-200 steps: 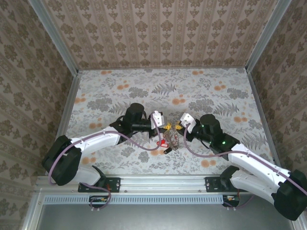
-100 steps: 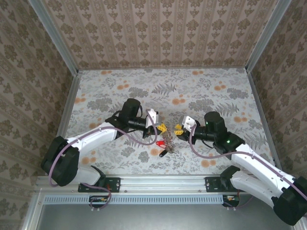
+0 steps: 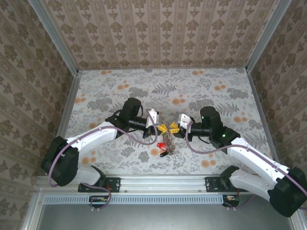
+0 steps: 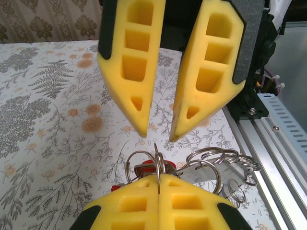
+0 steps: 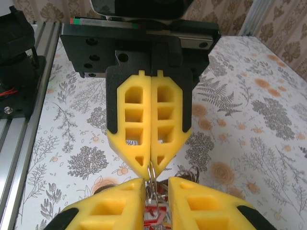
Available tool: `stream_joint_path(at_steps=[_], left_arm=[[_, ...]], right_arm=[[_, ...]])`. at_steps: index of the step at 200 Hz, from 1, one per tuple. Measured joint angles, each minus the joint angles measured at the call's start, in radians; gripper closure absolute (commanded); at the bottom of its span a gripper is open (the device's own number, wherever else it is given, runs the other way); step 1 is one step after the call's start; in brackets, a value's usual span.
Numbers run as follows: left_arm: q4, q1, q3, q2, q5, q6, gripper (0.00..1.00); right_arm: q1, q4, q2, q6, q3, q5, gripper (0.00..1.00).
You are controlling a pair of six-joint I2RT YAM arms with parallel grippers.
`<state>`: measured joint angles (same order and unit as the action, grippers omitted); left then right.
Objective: Put the keys on the keyring
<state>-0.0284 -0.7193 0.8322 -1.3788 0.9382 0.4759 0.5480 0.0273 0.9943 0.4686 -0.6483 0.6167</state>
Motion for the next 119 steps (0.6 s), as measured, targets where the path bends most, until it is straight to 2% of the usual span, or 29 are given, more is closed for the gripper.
stream_joint_path(at_steps=[107,119], left_arm=[[-0.002,-0.026,0.008,0.0,-0.037,-0.001,1.0],[-0.002,-0.027,0.008,0.0,-0.04,-0.001,1.0]], right_arm=[[0.0,0.045,0.016,0.046,-0.006,0.019,0.78],[0.0,0.045,0.016,0.05,-0.006,0.018,0.81]])
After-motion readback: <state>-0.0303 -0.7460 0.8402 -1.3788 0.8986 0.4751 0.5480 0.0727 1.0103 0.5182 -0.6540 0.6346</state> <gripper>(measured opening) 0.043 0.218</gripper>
